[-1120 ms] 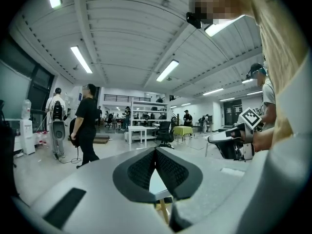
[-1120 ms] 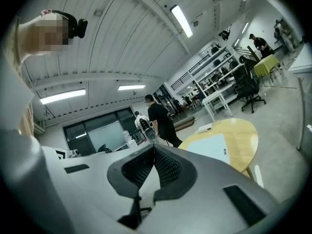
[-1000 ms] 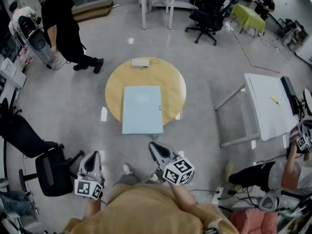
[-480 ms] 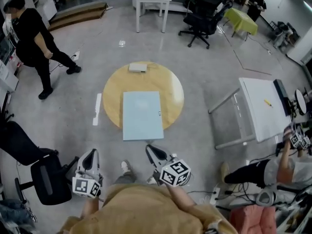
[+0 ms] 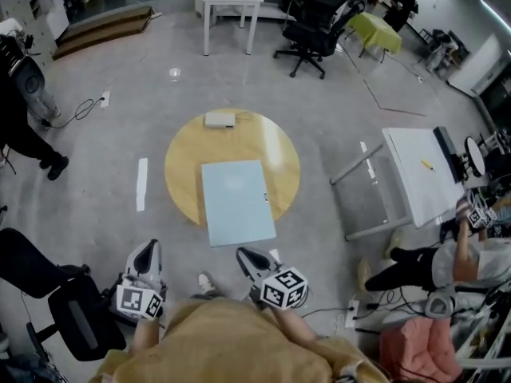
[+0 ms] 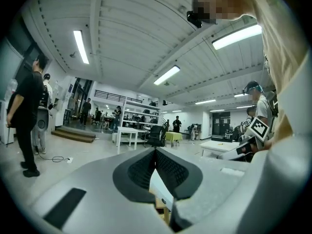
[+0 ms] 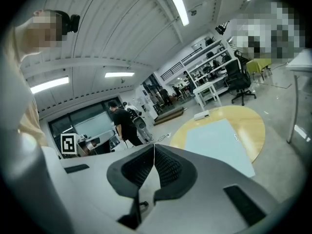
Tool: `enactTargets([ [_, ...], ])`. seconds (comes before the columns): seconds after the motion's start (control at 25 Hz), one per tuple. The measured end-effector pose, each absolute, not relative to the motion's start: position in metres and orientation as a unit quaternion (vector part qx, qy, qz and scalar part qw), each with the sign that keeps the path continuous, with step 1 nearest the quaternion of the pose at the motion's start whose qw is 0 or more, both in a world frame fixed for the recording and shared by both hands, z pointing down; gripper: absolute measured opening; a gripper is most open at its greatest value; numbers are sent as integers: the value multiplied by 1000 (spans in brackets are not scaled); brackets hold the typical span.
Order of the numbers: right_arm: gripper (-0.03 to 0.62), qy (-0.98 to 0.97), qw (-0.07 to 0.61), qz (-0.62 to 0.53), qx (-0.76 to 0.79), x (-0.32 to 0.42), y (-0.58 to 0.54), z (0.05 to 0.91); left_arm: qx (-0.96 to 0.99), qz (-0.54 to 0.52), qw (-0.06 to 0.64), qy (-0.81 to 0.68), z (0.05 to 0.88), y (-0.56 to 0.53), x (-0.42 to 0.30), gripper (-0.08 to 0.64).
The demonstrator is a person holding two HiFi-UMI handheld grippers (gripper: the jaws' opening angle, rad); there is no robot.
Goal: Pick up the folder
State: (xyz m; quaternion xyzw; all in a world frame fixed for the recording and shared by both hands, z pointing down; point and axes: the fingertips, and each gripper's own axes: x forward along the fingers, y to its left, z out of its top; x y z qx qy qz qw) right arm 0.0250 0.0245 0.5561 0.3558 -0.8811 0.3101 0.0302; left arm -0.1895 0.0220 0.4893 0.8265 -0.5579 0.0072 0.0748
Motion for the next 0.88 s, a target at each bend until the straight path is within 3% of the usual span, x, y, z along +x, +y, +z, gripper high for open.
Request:
enactTargets([
  [0.24,2,-849,25,378,368,-3,14,592,850,8,91,-518,509,-15,-215,3],
  [0.6,7,-784,-22,473,402,27,0,639,859,24,104,-500,520,-42,-215,3],
  [0.68,100,-774,-34,499,388,28,-3,653,859,25,111,-500,524,-42,-211,3],
  [0.88,226,-726,-64,585,356,28,-5,695,862,46,102,-494,526,-44,-195,3],
])
